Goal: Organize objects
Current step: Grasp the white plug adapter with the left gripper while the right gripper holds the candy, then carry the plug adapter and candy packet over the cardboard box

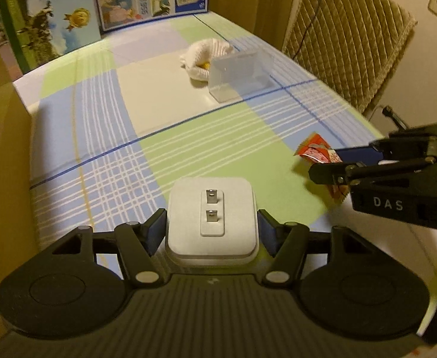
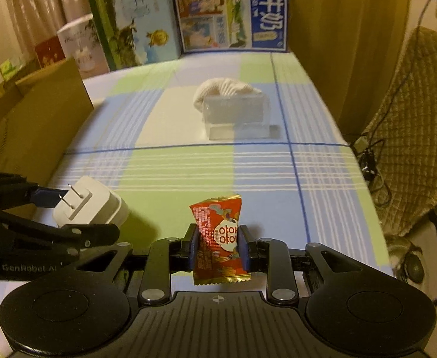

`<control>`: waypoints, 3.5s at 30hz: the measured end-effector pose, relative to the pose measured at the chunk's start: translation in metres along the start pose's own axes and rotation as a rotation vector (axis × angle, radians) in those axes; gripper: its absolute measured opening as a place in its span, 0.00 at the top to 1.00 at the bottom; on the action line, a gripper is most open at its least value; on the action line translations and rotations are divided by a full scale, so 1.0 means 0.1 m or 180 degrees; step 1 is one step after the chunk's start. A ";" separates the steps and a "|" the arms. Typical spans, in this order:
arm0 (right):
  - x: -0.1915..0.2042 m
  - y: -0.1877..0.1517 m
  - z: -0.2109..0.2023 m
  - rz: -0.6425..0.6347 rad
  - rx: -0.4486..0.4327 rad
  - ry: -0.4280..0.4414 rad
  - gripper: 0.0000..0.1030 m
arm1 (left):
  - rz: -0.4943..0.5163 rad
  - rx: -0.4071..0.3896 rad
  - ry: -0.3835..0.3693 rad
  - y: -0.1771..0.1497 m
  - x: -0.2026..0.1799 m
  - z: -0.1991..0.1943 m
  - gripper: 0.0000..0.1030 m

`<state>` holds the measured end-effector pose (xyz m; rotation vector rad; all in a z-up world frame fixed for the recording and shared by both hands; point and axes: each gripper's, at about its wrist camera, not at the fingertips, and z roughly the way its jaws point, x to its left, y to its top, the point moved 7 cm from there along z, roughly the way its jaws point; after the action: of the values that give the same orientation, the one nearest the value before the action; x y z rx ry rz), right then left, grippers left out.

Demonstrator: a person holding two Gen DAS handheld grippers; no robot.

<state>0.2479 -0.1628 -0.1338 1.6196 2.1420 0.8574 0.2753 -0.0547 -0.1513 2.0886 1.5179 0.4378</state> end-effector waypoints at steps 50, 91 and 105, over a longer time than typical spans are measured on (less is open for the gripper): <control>1.54 -0.41 -1.60 -0.0483 -0.0343 0.0429 0.76 | -0.0649 -0.0663 0.0474 -0.97 0.27 -2.52 0.42; 2.73 -0.02 -1.24 -0.0973 -0.0326 0.0904 0.76 | -0.0957 -0.0630 0.0933 -1.21 1.27 -2.97 0.42; 3.04 0.43 -0.86 -0.0931 -0.0287 0.0998 0.76 | -0.0823 -0.0588 0.0970 -0.95 1.71 -2.89 0.42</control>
<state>0.1371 0.1099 -0.0098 1.1494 2.4284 1.1510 0.1005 0.1923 0.0220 1.7128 1.8145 0.7922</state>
